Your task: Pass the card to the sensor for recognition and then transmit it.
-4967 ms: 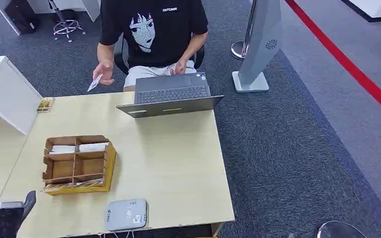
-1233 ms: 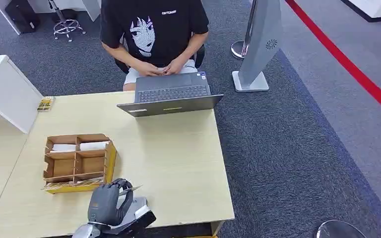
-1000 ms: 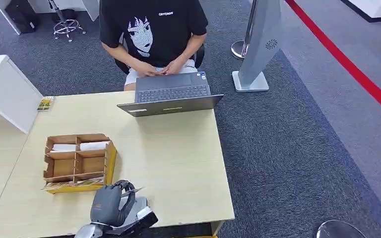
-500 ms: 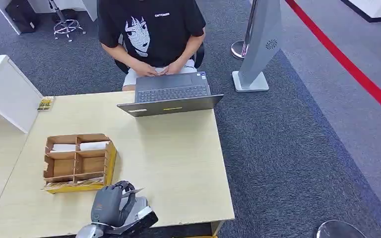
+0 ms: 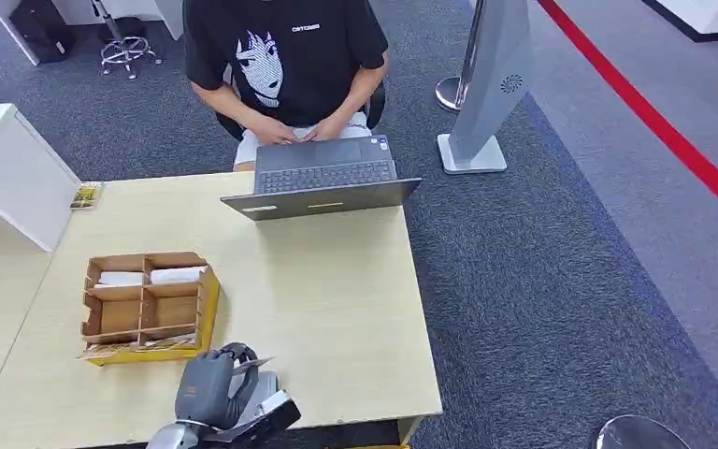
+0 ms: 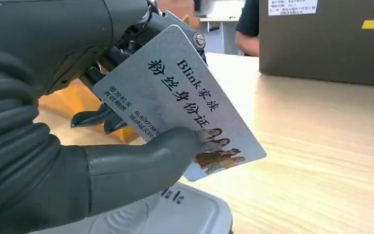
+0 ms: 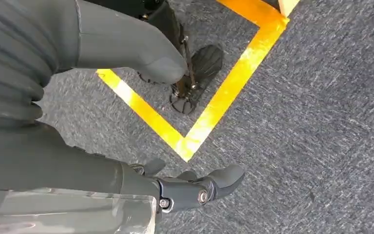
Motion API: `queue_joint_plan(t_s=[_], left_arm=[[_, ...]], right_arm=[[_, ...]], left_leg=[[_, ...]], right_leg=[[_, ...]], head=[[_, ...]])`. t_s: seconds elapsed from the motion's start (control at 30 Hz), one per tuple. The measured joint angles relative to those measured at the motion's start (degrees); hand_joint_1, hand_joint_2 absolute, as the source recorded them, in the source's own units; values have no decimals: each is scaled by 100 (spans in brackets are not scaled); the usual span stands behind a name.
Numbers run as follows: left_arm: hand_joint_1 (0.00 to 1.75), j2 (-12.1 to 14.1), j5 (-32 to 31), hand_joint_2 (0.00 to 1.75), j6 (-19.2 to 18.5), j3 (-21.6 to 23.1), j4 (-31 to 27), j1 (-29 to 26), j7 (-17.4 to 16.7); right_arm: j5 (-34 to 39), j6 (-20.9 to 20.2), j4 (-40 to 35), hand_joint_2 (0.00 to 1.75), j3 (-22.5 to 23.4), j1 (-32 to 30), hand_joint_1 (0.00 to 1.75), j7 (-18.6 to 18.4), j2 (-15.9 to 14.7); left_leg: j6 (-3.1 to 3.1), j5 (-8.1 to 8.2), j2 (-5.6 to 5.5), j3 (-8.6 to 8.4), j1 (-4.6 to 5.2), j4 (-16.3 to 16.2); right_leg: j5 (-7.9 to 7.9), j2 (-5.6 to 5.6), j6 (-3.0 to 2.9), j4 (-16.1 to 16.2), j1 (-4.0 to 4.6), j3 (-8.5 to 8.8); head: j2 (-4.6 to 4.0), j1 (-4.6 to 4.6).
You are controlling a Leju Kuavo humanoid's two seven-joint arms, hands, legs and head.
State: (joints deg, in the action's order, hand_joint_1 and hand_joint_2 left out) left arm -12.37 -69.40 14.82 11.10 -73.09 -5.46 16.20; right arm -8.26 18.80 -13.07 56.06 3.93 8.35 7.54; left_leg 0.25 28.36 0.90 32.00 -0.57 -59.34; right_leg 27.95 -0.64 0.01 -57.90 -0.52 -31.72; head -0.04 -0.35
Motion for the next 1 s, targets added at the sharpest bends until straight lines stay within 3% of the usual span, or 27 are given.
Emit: queue_joint_plan(t_s=[0.4, 0.87, 1.0], left_arm=[[175, -13, -44, 175, 22, 57, 341, 108, 33], [175, -11, -133, 175, 210, 64, 341, 141, -11], [175, 37, -593, 175, 544, 59, -230, 98, -251]], right_arm=[[-103, 72, -2, 175, -9, 0, 0, -55, 0], [-181, 68, -2, 175, -50, -1, 0, -55, 0], [-339, 46, -2, 175, -76, -3, 0, -55, 0]], left_leg=[[0, 0, 0, -1, 0, 0], [-2, -1, 0, -1, 0, 0], [-2, -3, -1, 0, -1, 0]], right_leg=[[0, 0, 0, 0, 0, 0], [-1, 0, 0, 0, 0, 1], [-3, -1, -3, -1, 1, 1]], head=[[0, -2], [0, 0], [0, 0]])
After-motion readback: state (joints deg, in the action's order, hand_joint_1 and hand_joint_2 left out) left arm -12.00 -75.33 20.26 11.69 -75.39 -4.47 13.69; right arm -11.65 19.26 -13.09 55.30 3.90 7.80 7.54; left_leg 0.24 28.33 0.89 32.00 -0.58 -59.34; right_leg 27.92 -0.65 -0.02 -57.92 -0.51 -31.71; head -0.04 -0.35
